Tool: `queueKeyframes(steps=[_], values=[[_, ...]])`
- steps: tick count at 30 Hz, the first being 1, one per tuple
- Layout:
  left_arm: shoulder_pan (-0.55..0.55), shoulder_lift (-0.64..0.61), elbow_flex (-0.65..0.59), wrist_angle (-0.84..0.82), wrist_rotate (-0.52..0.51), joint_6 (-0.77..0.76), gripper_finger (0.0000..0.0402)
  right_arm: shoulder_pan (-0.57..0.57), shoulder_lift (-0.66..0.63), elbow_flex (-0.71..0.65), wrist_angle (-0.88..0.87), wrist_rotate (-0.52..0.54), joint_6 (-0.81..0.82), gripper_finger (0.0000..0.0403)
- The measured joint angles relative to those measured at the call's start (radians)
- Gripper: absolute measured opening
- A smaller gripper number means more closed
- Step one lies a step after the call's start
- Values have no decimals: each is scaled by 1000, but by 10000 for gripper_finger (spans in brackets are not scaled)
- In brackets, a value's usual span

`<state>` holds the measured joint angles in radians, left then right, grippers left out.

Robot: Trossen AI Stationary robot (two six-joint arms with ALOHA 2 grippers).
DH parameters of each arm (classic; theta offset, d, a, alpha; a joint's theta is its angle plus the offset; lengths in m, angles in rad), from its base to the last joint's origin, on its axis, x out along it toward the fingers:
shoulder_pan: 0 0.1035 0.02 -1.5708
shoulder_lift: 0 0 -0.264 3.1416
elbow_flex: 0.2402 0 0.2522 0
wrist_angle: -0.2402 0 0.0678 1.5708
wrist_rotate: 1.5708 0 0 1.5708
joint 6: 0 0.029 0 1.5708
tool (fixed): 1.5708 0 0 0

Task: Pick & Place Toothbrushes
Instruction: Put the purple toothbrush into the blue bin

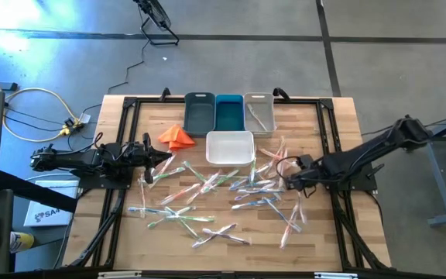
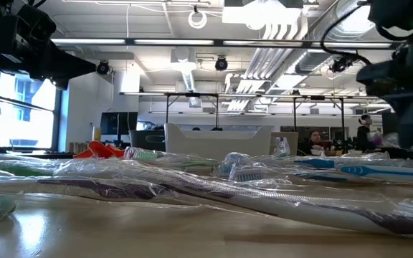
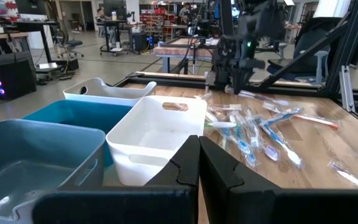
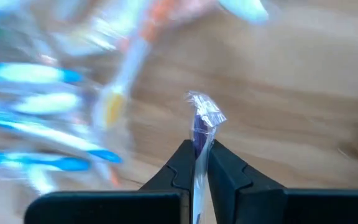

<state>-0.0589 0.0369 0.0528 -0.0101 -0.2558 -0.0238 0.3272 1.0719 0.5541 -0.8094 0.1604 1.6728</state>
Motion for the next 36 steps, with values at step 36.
queueKeyframes(steps=[36], values=[[0,0,1,13,-64,0,0,-503,-27,278,328,140,-1126,17]])
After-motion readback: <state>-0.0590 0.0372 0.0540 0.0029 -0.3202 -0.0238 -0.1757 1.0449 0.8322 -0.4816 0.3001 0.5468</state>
